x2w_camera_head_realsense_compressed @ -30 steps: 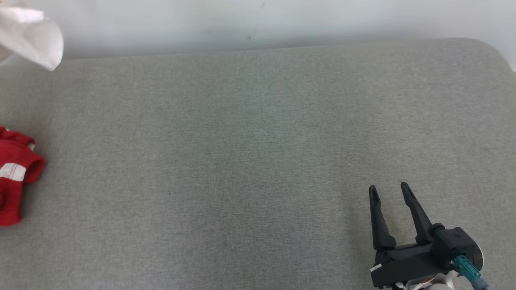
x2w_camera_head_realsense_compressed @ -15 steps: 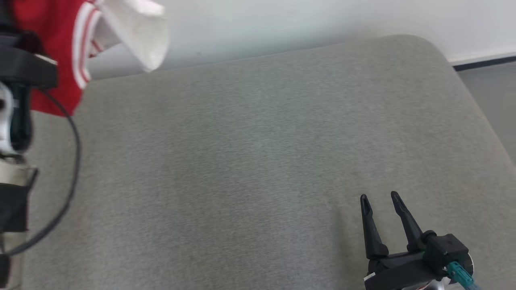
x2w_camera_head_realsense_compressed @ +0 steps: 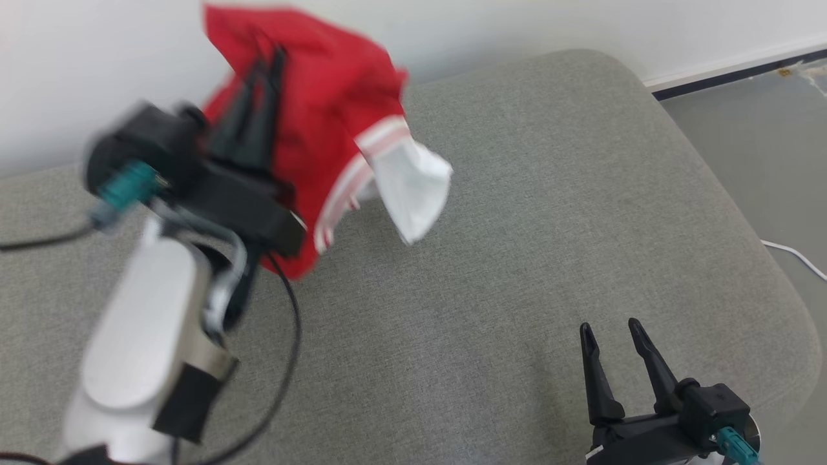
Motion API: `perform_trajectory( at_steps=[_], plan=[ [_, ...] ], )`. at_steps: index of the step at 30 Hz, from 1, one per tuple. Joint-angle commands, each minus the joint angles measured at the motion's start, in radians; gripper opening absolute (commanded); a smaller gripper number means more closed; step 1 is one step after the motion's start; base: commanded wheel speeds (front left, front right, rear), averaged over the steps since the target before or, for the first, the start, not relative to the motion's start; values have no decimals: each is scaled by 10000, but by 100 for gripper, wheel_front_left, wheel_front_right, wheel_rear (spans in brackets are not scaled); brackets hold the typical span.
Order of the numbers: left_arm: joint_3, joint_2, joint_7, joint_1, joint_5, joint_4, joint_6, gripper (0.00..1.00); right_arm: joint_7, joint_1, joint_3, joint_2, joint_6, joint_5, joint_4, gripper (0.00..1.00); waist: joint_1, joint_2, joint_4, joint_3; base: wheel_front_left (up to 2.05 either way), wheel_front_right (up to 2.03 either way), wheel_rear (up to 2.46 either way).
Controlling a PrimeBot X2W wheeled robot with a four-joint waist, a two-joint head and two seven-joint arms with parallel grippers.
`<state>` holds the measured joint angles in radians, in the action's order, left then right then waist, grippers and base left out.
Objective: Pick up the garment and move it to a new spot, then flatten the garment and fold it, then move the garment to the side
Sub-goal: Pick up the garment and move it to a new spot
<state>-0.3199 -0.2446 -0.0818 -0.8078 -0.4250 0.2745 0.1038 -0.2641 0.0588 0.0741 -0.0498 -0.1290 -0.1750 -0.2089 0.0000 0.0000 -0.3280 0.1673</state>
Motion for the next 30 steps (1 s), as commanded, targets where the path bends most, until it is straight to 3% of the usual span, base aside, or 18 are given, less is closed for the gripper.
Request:
perform_trajectory(
  at_steps=[1, 14, 15, 16, 17, 24, 30],
  plan=[
    [-253, 224, -111, 498, -9, 148, 21, 0, -12, -88, -36, -11, -34, 25, -29, 100, 0, 0, 34, -31, 0, 0, 0],
    [-2161, 954, -1072, 2275, 18, 3224, 239, 0, -12, 331, 420, -11, -34, 110, -304, 100, 0, 0, 225, 25, 0, 0, 0],
    [-2230, 988, -1177, 2234, 42, 3386, 245, 10, -12, 375, 449, -12, -34, 160, -267, 100, 0, 0, 224, 13, 0, 0, 0],
    [-2272, 1012, -1300, 2155, 74, 3496, 251, 82, -12, 375, 461, -11, -34, 204, -240, 100, 0, 0, 242, -10, 0, 0, 0],
    [-2268, 1064, -1401, 2080, 28, 3588, 256, 100, -10, 336, 437, -12, -34, 217, -231, 100, 0, 0, 281, -46, 0, 0, 0],
    [-2095, 1162, -1770, 1682, 16, 3427, 266, 100, -12, 91, 251, -9, -34, 329, -138, 100, 0, 0, 673, -255, 0, 0, 0],
    [-1589, 885, -1843, 1799, 125, 2664, 39, 100, -10, -25, 83, -14, -34, 373, -66, 100, 0, 0, 1135, -444, 0, 0, 0]
  ],
)
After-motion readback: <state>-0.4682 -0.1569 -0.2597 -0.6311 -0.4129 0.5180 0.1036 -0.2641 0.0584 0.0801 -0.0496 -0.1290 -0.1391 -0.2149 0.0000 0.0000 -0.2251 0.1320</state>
